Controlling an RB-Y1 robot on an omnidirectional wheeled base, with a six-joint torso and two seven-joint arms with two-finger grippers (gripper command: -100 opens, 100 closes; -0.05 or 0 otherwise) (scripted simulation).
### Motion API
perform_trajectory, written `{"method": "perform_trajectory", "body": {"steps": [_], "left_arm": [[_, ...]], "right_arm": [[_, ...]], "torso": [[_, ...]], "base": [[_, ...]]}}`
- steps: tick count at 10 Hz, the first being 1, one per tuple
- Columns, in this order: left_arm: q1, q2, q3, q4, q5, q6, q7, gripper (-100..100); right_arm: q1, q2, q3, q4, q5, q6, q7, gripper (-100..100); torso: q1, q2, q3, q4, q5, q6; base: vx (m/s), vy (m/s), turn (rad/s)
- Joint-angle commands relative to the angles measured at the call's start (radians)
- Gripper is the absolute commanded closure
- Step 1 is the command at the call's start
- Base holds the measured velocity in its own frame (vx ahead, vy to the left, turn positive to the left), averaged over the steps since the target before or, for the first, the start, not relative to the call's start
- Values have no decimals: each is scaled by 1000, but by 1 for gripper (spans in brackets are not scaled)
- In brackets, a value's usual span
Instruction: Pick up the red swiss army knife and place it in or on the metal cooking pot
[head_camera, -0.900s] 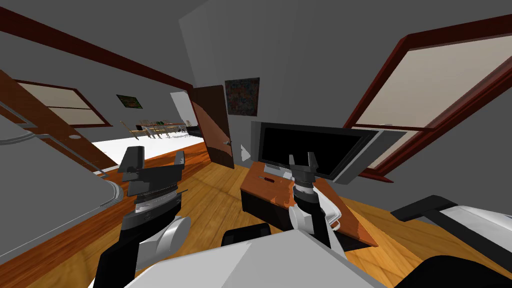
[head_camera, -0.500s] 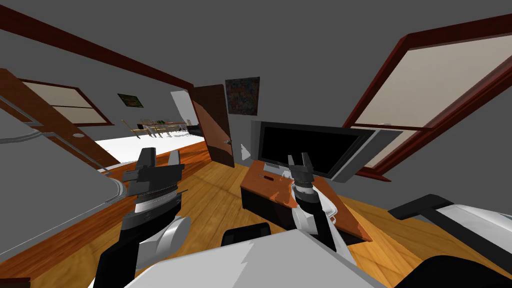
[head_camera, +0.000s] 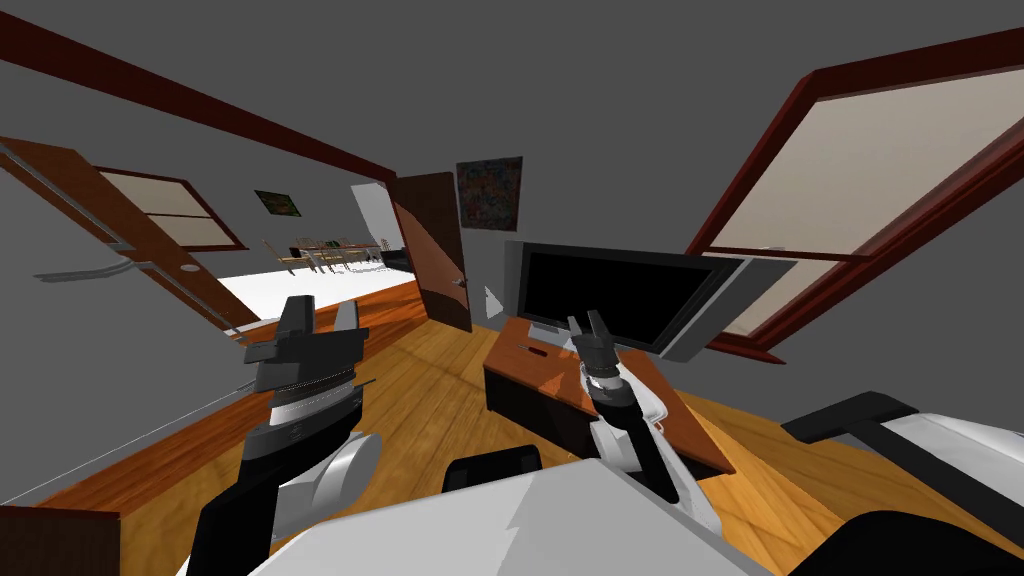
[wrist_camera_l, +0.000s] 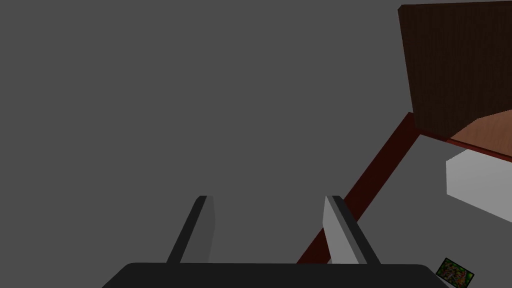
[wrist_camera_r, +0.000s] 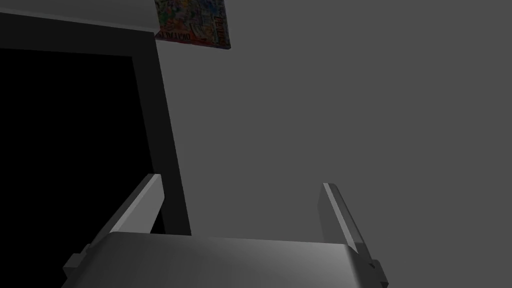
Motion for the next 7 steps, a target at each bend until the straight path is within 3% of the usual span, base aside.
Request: {"method": "perform_trajectory", "body": {"steps": [1,2,7], "left_arm": [[0,0,0,0,0,0,0,0],[0,0,0,0,0,0,0,0],[0,0,0,0,0,0,0,0]], "right_arm": [[3,-50,4,32,9,8,2,-100],[3,-59,4,32,9,8,2,-100],[21,-209,45,170,55,29,23,-100]], "torso": [[0,0,0,0,0,0],[0,1,1,0,0,0],[2,1,1,0,0,0]], "base": [[-114,7,118],[-82,7,41],[-90,26,135]]}}
